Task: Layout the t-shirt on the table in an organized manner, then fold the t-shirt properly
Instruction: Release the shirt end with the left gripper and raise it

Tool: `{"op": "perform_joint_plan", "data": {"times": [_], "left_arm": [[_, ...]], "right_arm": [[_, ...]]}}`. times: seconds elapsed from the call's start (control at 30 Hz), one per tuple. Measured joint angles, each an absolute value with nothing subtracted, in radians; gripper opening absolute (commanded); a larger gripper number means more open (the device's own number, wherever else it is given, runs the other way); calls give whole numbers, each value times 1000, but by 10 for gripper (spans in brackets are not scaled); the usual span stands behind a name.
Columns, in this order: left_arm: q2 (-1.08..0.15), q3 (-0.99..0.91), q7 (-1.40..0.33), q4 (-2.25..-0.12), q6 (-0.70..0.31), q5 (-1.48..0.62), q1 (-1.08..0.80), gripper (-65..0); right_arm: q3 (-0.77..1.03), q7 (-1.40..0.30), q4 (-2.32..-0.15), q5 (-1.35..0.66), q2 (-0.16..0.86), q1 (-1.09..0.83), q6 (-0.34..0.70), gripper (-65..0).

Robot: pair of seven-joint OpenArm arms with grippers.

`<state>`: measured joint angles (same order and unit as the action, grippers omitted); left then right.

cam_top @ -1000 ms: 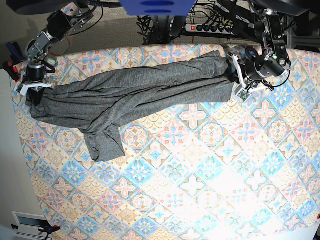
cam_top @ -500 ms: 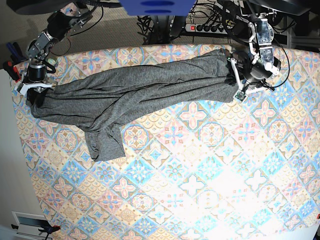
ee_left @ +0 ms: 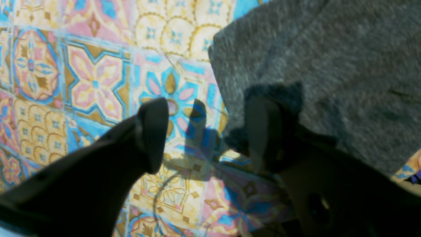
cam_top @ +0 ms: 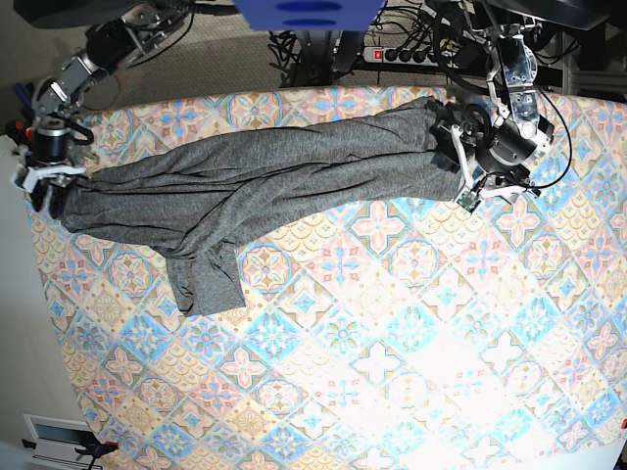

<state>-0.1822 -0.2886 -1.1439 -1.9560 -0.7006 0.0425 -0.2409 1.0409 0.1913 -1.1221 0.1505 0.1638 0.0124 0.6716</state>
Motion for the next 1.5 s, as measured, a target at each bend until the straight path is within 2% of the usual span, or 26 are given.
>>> {"op": "perform_joint_plan", "data": {"times": [0.23, 0.4, 0.53, 0.73, 0.83, 0.9, 0.97, 1.1, 1.33, 1.5], "left_arm": [[-165, -292, -1139, -1956, -701, 38, -238, -270], [-52, -403, -1023, -1956, -700, -170, -238, -270], [-31, -411, -968, -1956, -700, -280, -238, -270], [14, -413, -963, -1956, -696, -302, -241, -270], [64, -413, -983, -1956, -696, -444, -248, -270], [78, -407, -1059, -1956, -699, -555, -264, -270], [74, -418, -1118, -1956, -697, -617, -272, -270], [-4, -452, -1122, -1956, -699, -742, -323, -270], [-109, -740, -1133, -1951, -691, -918, -472, -270], [-143, -760, -1131, -1829, -694, -928, -475, -270]], "right_arm": [[1041, 187, -1237, 154, 162, -6, 677, -402], [1003, 188, -1305, 184, 164, -17, 677, -402], [884, 183, -1349, 221, 163, -22, 682, -402], [770, 187, -1367, 218, 164, -48, 680, -402], [736, 183, -1364, 220, 164, -56, 681, -402], [715, 175, -1364, 217, 164, -62, 681, -402], [703, 125, -1364, 218, 164, -70, 681, -402], [701, 99, -1364, 221, 164, -84, 680, -402], [701, 97, -1361, 221, 166, -108, 680, -402], [699, 99, -1361, 221, 164, -102, 680, -402]]}}
